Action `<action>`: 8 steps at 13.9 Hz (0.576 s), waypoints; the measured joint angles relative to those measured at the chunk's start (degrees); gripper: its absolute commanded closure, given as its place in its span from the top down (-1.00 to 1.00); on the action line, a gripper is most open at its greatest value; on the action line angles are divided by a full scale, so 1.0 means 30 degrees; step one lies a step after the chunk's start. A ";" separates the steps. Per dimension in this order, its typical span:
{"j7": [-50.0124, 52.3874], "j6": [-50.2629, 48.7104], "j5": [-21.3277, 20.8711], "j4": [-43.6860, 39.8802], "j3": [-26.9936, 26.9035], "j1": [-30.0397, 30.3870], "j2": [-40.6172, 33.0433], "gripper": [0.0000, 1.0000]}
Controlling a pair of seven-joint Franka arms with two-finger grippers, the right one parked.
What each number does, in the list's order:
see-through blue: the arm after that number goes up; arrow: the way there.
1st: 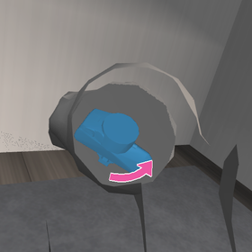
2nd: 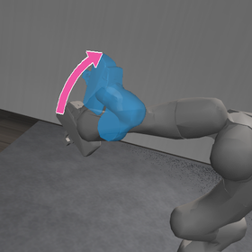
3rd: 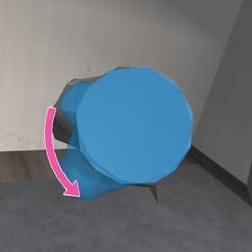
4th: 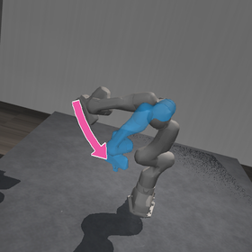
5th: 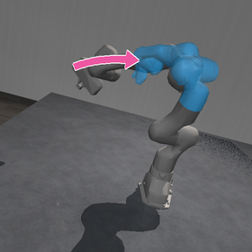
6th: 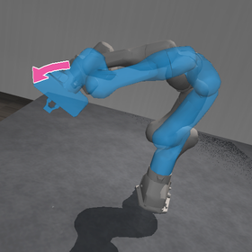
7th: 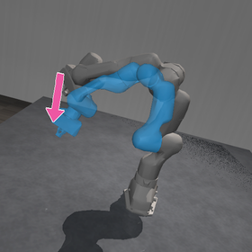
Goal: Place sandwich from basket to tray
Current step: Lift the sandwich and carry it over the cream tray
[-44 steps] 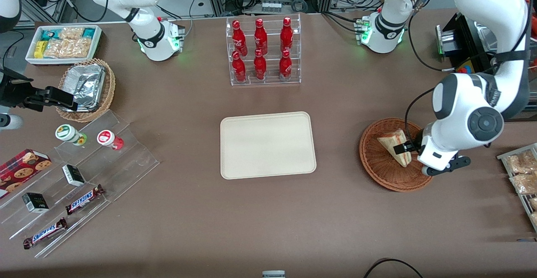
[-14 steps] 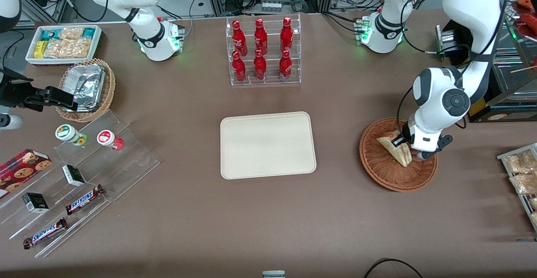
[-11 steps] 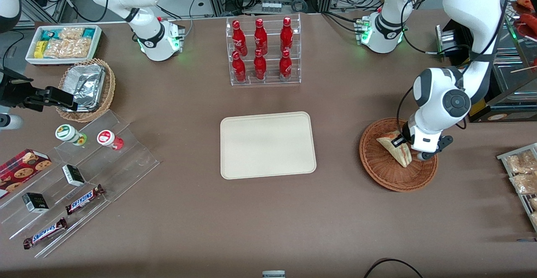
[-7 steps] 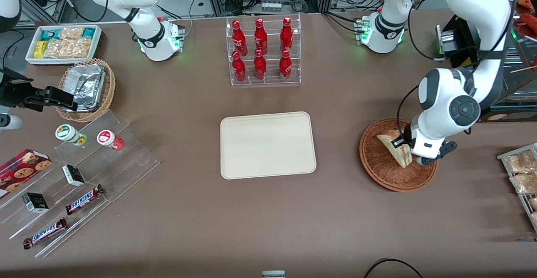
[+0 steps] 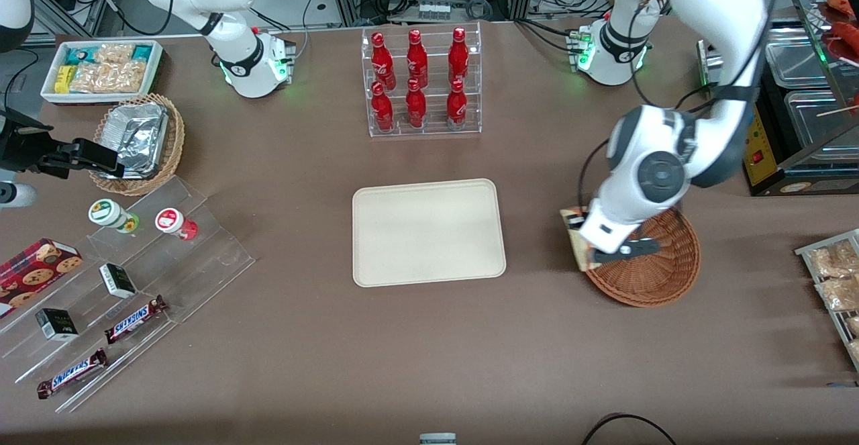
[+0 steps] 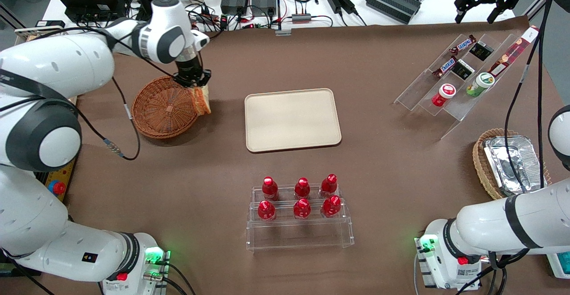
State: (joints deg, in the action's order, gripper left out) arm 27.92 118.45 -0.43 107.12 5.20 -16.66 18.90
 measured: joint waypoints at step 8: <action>0.1398 0.0027 0.0766 -0.5298 0.0078 -0.5318 0.4552 -1.00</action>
State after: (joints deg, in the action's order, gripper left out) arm 32.12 118.53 1.87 91.23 5.44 -32.61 32.56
